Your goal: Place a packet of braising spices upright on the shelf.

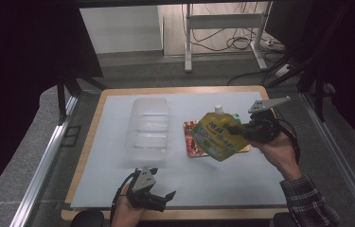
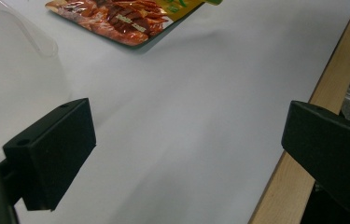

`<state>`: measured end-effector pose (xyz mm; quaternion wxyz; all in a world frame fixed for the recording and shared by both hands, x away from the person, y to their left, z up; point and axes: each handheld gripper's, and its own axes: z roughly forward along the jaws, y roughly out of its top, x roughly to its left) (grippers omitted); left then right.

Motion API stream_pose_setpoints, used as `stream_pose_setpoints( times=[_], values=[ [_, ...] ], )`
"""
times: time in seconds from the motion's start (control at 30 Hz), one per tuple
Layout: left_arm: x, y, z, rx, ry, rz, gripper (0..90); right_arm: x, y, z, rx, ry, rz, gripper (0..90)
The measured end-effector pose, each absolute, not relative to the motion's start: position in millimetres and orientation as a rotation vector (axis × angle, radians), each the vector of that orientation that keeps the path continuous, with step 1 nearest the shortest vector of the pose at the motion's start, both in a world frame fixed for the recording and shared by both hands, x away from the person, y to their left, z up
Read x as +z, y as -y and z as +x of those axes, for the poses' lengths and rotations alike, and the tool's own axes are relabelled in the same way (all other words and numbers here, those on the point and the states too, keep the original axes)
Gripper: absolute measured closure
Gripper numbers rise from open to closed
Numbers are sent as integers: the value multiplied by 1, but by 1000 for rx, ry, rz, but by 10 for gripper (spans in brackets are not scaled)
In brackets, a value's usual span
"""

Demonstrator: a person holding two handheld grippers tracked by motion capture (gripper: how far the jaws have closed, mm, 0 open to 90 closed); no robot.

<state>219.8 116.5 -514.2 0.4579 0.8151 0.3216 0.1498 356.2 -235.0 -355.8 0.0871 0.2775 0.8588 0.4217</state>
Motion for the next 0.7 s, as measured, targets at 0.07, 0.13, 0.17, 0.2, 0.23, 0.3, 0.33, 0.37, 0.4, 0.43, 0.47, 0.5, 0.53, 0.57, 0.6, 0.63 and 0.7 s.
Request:
stream_pose_setpoints(
  times=[0.07, 0.13, 0.17, 0.2, 0.23, 0.3, 0.33, 0.37, 0.4, 0.43, 0.47, 0.5, 0.53, 0.57, 0.6, 0.63, 0.7],
  values=[
    [-514, -116, 219, 373, -794, 2011, 25, -356, 234, 359, 1258, -2558, 826, 891],
    [-515, -117, 219, 376, -795, 2017, 24, -355, 231, 363, 1255, -2559, 818, 891],
    [-515, -117, 219, 380, -795, 2019, 23, -355, 230, 364, 1254, -2560, 815, 891],
    [-516, -117, 218, 382, -794, 2023, 23, -355, 229, 366, 1250, -2560, 811, 892],
    [-516, -117, 218, 382, -794, 2023, 23, -355, 228, 367, 1249, -2560, 807, 891],
    [-516, -117, 218, 391, -799, 2030, 22, -354, 226, 369, 1246, -2561, 806, 892],
    [-516, -117, 218, 392, -799, 2033, 22, -354, 225, 372, 1248, -2559, 799, 891],
    [-516, -117, 218, 392, -799, 2033, 22, -354, 224, 373, 1245, -2560, 797, 891],
    [-517, -118, 218, 394, -799, 2037, 22, -354, 224, 374, 1251, -2558, 794, 891],
    [-517, -118, 218, 394, -799, 2037, 22, -353, 223, 375, 1253, -2556, 795, 891],
    [-517, -118, 218, 394, -798, 2037, 22, -352, 222, 377, 1252, -2557, 797, 891],
    [-517, -118, 217, 394, -798, 2037, 22, -352, 222, 377, 1252, -2557, 797, 891],
    [-517, -118, 217, 393, -797, 2037, 22, -352, 221, 379, 1254, -2557, 788, 891],
    [-517, -118, 217, 393, -797, 2037, 21, -352, 220, 380, 1253, -2557, 791, 891],
    [-517, -118, 217, 392, -796, 2032, 19, -351, 217, 383, 1255, -2554, 778, 892],
    [-517, -118, 217, 392, -796, 2032, 18, -351, 217, 383, 1255, -2554, 778, 892],
    [-517, -118, 217, 383, -798, 2029, 18, -350, 213, 388, 1255, -2551, 771, 891]
  ],
)
